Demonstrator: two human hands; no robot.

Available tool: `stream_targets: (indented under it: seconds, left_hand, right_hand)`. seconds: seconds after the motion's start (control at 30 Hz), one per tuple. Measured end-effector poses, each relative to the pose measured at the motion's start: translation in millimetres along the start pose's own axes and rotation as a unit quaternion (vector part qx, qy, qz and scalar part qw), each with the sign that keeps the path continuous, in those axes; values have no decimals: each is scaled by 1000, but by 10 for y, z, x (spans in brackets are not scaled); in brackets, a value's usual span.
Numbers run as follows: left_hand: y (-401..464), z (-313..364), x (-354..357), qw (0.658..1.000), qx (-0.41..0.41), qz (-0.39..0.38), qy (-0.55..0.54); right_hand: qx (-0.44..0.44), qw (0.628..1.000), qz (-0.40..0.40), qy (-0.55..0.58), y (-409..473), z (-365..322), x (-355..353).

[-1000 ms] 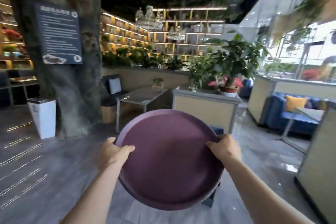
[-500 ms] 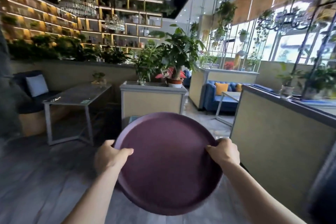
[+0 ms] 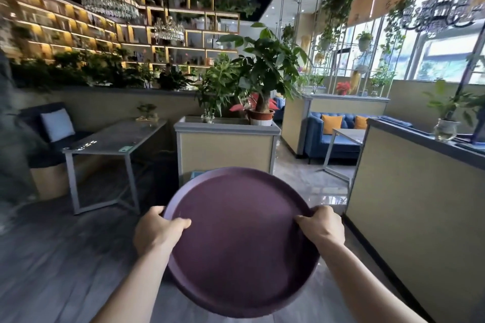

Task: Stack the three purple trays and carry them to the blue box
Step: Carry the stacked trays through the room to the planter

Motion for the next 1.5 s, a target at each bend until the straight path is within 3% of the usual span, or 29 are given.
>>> stream_targets:
  seconds: [0.63,1.1,1.5]
  left_hand:
    - [1985,643,1349,999,-34,18,12]
    - [4430,909,2631,998,-40,-22,36]
    - [5407,593,3691,988,-76,-40,125]
  right_hand:
    - [-3,999,-45,-10,2265,-622,1285]
    - [36,998,-38,-44,4019,-1264,2860]
    - [68,988,-102,-94,5089,-947,4080]
Point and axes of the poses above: each hand's wrist, its own y-axis towards the middle knuckle, its own x-axis out of the palm, z = x × y, the point moved 6 cm from there along y, towards the middle knuckle, and after that the axes turned 5 degrees about y, right-handed, at the moved point
